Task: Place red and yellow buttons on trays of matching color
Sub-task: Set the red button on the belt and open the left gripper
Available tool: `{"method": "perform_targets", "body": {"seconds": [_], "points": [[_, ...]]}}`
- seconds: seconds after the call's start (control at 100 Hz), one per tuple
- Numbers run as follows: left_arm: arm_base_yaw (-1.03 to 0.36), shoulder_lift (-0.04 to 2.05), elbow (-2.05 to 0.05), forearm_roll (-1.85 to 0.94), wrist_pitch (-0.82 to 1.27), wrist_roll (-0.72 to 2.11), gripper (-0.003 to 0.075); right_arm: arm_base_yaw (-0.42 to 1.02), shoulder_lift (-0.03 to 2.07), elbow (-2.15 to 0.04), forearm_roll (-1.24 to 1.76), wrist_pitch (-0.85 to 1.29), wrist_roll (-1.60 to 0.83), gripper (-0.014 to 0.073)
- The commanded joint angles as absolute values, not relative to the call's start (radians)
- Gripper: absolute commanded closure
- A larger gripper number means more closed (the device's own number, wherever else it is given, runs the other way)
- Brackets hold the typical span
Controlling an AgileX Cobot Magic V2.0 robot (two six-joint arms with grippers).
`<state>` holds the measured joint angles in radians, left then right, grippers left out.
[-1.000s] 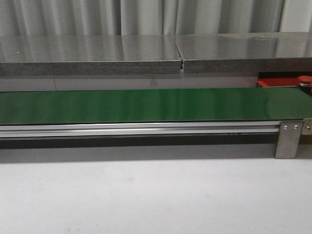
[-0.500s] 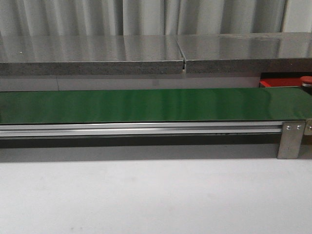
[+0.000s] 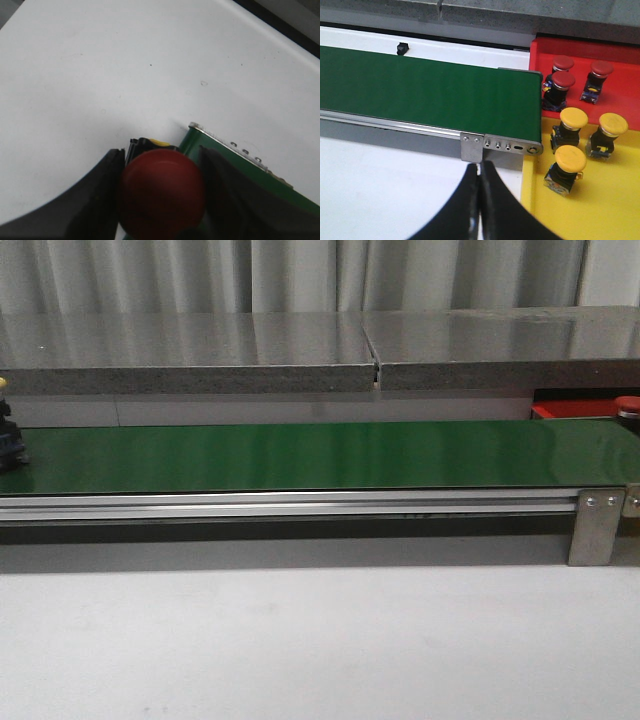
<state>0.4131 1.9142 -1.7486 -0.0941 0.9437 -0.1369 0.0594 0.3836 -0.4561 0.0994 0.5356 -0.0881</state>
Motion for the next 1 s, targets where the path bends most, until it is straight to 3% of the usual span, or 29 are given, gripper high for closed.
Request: {"method": "perform_targets", "body": {"seconds": [0.0, 0.3, 0.63, 0.71, 0.86, 0.99], "points": [[0.397, 1.798, -1.709, -0.113, 0.88, -0.135, 0.0498, 0.06, 0.388, -0.482, 0.094, 0.466, -0.095, 0.0715], [0.337, 1.67, -1.469, -0.132, 0.772, -0.086, 0.0498, 0.06, 0.388, -0.482, 0.094, 0.466, -0.095, 0.0715], [0.286, 1.698, -1.397, -0.132, 0.701, -0.084, 0.0493, 0.06, 0.388, -0.482, 0.094, 0.466, -0.095, 0.0715], [0.286, 1.711, -1.397, -0.132, 0.701, -0.076, 0.0433, 0.06, 0.388, -0.482, 0.094, 0.466, -0.095, 0.0715], [0.286, 1.711, -1.397, -0.141, 0.697, -0.07, 0.0189, 0.06, 0.388, -0.482, 0.094, 0.466, -0.095, 0.0715], [0.286, 1.705, -1.397, -0.141, 0.678, -0.066, 0.0179, 0.06, 0.388, -0.482, 0.094, 0.466, -0.095, 0.0715]]}}
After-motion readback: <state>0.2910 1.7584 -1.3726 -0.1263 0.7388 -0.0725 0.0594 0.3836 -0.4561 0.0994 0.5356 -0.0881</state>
